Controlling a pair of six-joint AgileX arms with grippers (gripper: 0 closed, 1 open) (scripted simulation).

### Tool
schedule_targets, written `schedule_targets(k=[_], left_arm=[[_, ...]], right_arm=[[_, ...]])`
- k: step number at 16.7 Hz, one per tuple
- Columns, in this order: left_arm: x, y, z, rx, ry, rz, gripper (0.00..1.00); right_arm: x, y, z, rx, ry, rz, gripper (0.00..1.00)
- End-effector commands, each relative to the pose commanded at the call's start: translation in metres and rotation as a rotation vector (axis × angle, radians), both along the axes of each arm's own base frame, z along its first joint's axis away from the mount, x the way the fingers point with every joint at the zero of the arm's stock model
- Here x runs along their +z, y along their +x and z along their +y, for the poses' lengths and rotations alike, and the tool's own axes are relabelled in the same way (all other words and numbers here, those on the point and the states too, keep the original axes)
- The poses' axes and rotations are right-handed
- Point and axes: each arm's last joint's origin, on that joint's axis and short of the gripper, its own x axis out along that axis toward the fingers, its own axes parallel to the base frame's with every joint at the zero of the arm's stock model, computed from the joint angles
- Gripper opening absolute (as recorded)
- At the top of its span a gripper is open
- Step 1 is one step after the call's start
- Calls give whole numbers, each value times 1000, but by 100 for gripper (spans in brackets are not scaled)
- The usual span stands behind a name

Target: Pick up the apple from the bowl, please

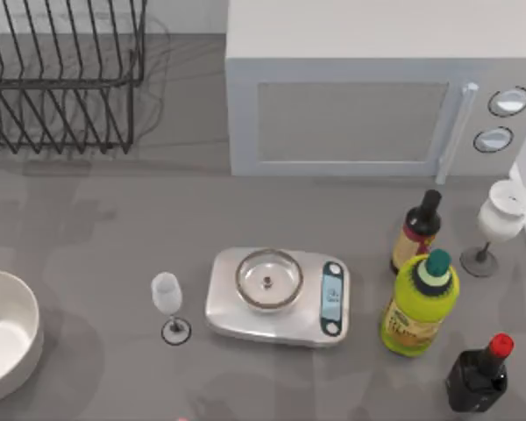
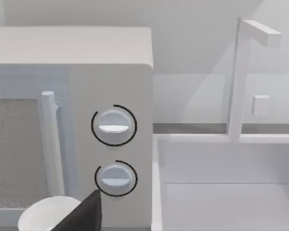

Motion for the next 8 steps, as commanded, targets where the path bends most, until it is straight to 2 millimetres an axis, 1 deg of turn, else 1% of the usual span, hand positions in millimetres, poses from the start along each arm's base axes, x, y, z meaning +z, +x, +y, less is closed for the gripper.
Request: schedule_targets(k=[2,3,5,7,8], left_arm=[[-14,23,-22,0,-2,11,0],[-24,35,-39,-1,-2,18,0],[-48,55,-82,-4,-2,29,0],[-72,67,-124,-4,-1,34,0],[-83,71,-140,-4,-1,34,0]], right_arm=[[0,0,0,0,0,0,100],[0,0,0,0,0,0,100],[0,0,0,0,0,0,100],[0,0,0,0,0,0,100],[0,0,0,0,0,0,100]])
